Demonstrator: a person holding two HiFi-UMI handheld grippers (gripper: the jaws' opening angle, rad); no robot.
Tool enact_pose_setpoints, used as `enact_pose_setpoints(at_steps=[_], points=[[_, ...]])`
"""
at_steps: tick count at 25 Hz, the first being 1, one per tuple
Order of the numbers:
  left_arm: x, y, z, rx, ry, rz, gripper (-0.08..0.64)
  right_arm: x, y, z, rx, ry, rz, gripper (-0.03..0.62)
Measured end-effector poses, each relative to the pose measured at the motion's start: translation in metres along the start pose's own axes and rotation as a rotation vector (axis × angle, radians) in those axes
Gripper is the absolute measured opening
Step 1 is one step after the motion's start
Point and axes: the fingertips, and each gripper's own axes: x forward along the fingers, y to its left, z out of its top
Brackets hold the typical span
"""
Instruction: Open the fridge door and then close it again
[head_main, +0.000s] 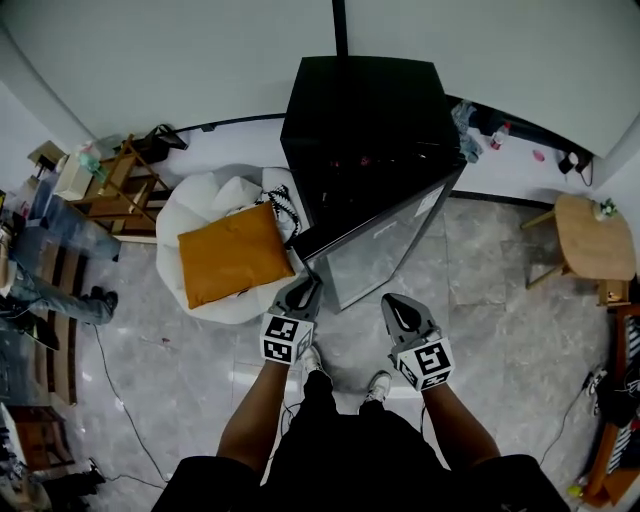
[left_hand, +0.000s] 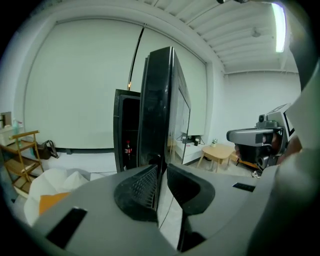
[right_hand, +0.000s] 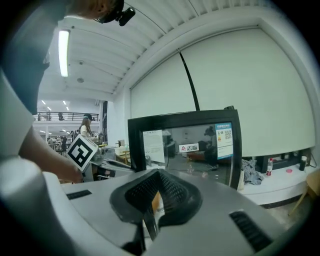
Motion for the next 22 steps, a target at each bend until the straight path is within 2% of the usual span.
enact_pose_setpoints(at_steps=[6,12,18,22], points=[[-0.01,-0.031,-0.007,-0.003,-0.02,0.012,0.072,-0.021,-0.001,0.002,-0.014,-0.031,0.027,0.01],[-0.023,-0.076,-0.017,0.097,0.002,-0.035,0.057,-0.045,0.004,-0.006,-0.026,-0.031,0.057,0.01],[-0.029,-0.123,-0.024,0.132,-0.001,-0.071,0.049,-0.068,0.003,-0.009,-0.041,-0.05,0.072,0.01],[-0.032,-0.148,-0.028,0.147,0.004,-0.09,0.048,-0.082,-0.005,-0.011,-0.052,-0.036,0.034,0.009]])
